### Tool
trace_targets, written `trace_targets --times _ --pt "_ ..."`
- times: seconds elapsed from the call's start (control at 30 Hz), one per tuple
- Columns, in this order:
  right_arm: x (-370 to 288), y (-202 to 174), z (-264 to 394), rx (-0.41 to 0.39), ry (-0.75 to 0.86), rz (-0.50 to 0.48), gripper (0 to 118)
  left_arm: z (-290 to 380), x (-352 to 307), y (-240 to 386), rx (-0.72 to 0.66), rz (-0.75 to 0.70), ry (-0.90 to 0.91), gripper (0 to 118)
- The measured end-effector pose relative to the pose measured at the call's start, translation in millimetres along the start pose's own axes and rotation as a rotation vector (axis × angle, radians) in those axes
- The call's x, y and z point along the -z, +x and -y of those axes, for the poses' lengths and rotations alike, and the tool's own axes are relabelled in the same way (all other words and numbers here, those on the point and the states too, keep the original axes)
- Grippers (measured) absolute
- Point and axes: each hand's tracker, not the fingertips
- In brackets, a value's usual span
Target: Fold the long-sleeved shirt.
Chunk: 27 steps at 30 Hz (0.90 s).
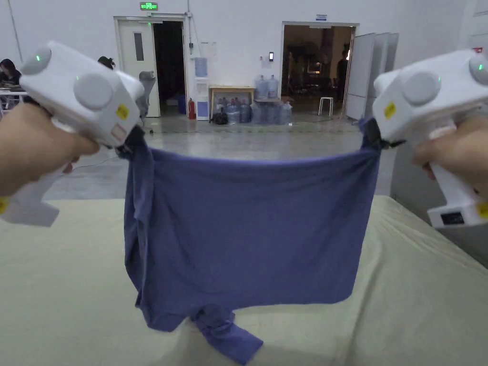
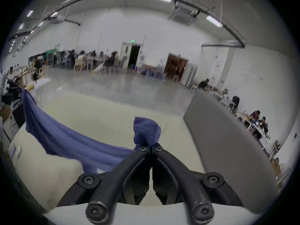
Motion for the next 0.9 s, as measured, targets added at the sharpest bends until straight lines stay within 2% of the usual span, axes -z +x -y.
trace_targets --times 0.17,0.23,0.27,0.37,0.43,0.6,0.73,0.9 --pt "32 -18 136 0.041 -0.171 -0.102 0 112 34 59 0.090 0.132 -0.125 0" --pt "28 -24 180 -0.011 -0.244 -0.125 0 153 26 83 0.141 0.158 -0.153 0" --pt "20 -24 201 -0.003 -0.231 -0.129 0 171 18 90 0.146 0.162 -0.144 0" --pt "-15 -27 259 0.029 -0.287 -0.201 0 219 -10 103 0.068 0.252 -0.168 0" --pt "-40 -31 297 0.026 -0.310 -0.207 0 252 -27 113 0.053 0.279 -0.190 0" --pt "-83 -43 379 -0.003 -0.378 -0.240 0 320 -70 139 0.057 0.372 -0.257 0" --pt "-108 -54 432 -0.079 -0.440 -0.224 0 362 -102 156 0.078 0.407 -0.312 0" --pt "-114 -60 472 -0.041 -0.516 -0.261 0 404 -115 169 0.087 0.460 -0.375 0"
